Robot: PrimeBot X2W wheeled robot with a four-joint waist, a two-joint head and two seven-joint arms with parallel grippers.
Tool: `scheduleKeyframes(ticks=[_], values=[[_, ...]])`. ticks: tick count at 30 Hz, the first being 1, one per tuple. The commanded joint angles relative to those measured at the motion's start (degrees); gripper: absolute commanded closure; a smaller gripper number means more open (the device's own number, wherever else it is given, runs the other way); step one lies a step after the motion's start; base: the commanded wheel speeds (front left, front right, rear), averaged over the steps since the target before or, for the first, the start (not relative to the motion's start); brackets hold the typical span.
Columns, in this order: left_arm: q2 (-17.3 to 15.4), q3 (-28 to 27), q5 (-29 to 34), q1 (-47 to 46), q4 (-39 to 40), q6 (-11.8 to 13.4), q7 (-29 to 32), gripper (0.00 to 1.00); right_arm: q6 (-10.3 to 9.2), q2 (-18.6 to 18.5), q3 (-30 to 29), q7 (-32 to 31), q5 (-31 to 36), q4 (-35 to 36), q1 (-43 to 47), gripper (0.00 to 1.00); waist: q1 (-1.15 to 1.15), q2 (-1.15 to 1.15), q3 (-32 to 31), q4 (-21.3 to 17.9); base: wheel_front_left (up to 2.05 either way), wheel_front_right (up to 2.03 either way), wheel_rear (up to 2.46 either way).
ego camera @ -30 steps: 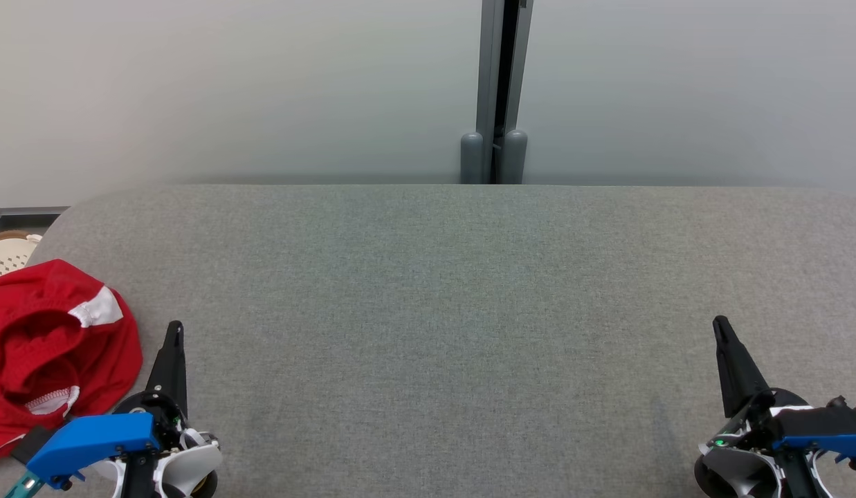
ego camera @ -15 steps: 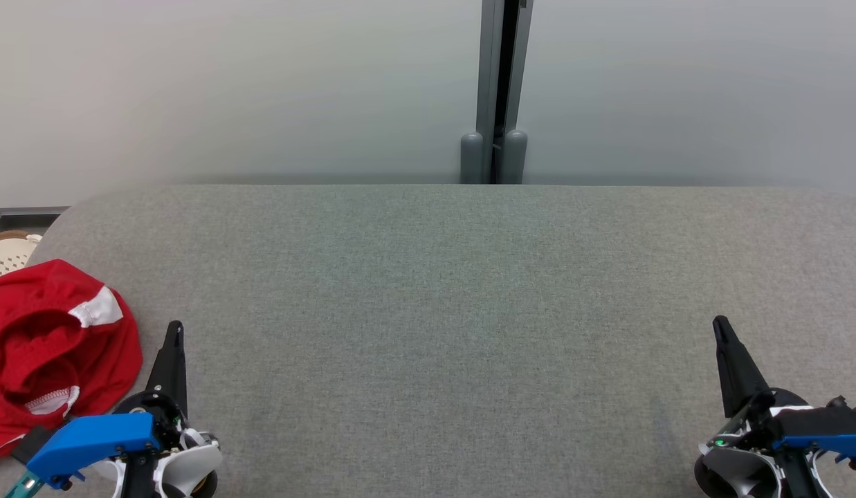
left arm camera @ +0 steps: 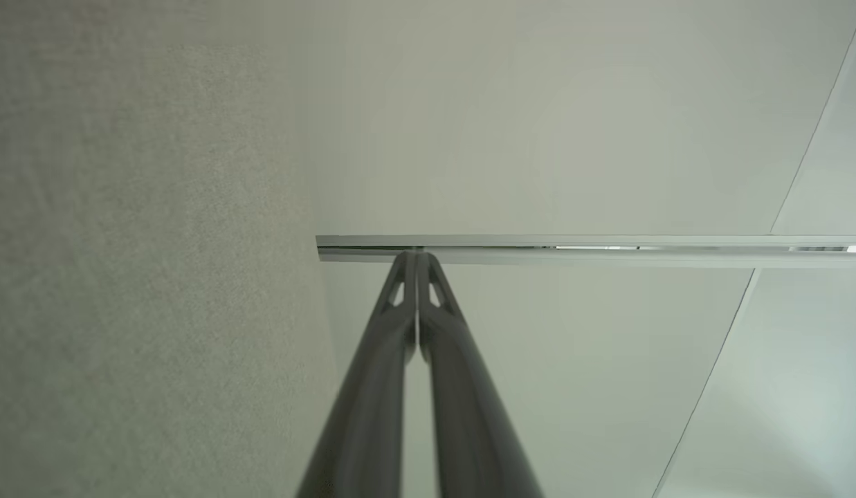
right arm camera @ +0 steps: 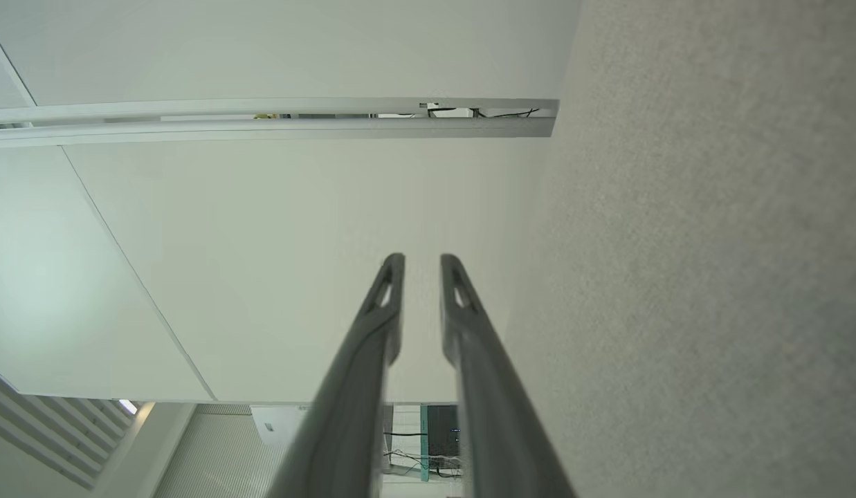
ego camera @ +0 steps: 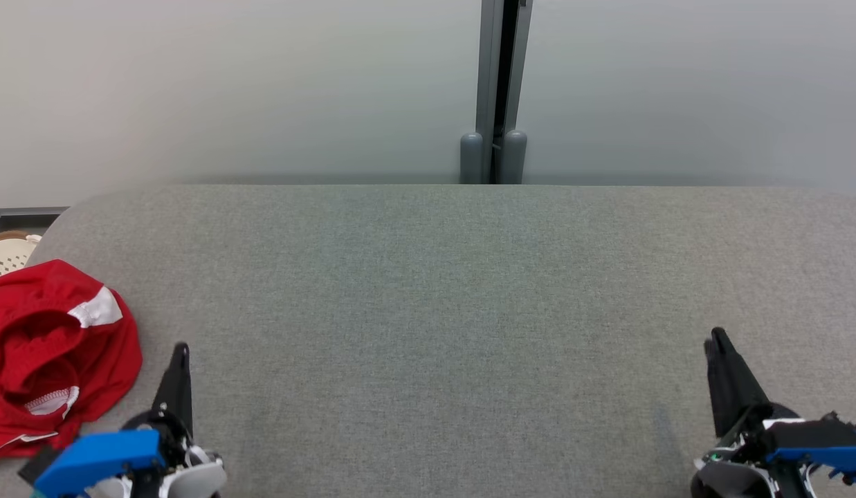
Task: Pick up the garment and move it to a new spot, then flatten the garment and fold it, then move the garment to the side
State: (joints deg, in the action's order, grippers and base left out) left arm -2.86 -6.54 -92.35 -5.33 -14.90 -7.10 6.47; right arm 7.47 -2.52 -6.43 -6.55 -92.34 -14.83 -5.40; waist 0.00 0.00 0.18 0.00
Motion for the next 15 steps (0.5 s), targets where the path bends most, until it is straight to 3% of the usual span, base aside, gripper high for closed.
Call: scheduleKeyframes(ticks=[1, 8, 15], values=[[0.05, 0.02, 0.00, 0.58, -0.46, 0.01, -0.02, 0.00, -0.04, 0.12, 0.02, 0.02, 0.01, -0.48, 0.32, 0.00, 0.00, 0.00, 0.00, 0.00, 0.00, 0.00, 0.00], [0.10, 0.43, 2.71, 0.24, -1.43, -0.02, -1.92, 0.00, -0.07, -0.41, 0.94, 1.86, 1.88, -0.31, 0.49, 0.00, 0.00, 0.00, 0.07, 0.04, 0.00, 0.00, 0.00], [0.01, 1.24, 11.93, -0.14, -1.81, -0.06, -3.86, 0.00, -0.06, -1.14, 1.82, 3.88, 7.50, -0.49, 0.26, 0.00, 0.00, 0.00, 0.13, 0.08, 0.00, 0.00, 0.00]])
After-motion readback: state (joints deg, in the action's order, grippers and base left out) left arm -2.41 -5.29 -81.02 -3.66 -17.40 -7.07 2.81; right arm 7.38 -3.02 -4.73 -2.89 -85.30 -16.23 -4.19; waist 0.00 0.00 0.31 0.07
